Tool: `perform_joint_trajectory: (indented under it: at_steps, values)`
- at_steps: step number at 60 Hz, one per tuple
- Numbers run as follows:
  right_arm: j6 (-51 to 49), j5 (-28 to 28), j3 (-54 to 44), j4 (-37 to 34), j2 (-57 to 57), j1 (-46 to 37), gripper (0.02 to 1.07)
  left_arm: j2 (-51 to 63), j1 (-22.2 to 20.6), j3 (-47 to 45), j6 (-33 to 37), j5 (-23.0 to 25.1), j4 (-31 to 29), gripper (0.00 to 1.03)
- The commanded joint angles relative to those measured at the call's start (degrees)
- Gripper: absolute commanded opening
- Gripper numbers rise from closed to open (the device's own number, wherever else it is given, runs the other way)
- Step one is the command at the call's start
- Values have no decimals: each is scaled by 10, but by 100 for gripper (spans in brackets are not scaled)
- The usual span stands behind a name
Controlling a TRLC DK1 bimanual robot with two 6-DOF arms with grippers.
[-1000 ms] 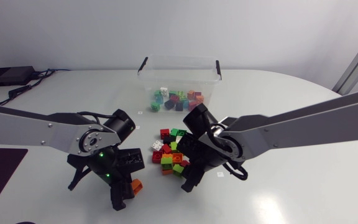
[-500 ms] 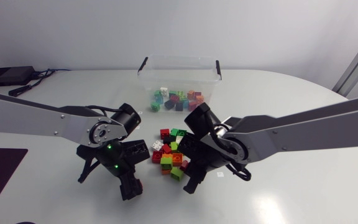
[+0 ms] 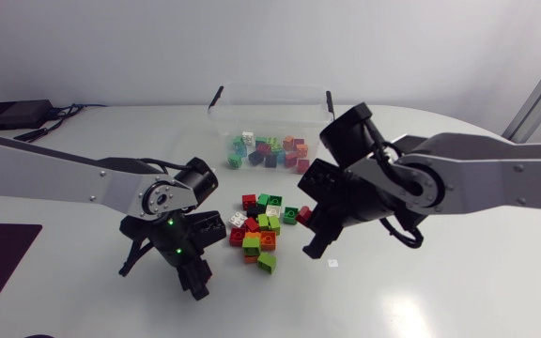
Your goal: Place the duplo bricks in the container
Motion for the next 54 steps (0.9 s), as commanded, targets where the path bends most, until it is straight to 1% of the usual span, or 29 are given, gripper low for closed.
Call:
perform_joint_trajectory:
  at_steps: [1,5,6,18,27,32,35,38,42,46,54]
  values:
    - [-16,4,28,-13,-15,-12,34,-16,-10,-12,-13,-4,-27,30]
    - [-15,2,45,-14,-16,-23,34,-32,-15,-11,-12,-9,-38,27]
    - [-13,1,48,-13,-15,-23,34,-38,-16,-10,-11,-10,-43,23]
    - [11,-7,107,9,20,-52,34,-83,-6,7,11,-10,-67,20]
    - [41,-20,154,42,50,-78,34,-113,20,29,13,-9,-68,20]
    - [69,-33,190,59,69,-94,34,-133,33,49,19,-2,-67,20]
    - [85,-38,212,71,82,-102,34,-141,39,65,19,12,-67,20]
    - [99,-39,231,84,95,-107,34,-145,48,77,22,27,-64,20]
    - [114,-39,256,99,116,-111,34,-145,53,93,22,31,-56,20]
    - [128,-39,278,110,138,-117,34,-147,58,102,22,46,-43,20]
    - [146,-39,327,128,190,-120,34,-148,67,121,18,54,1,20]
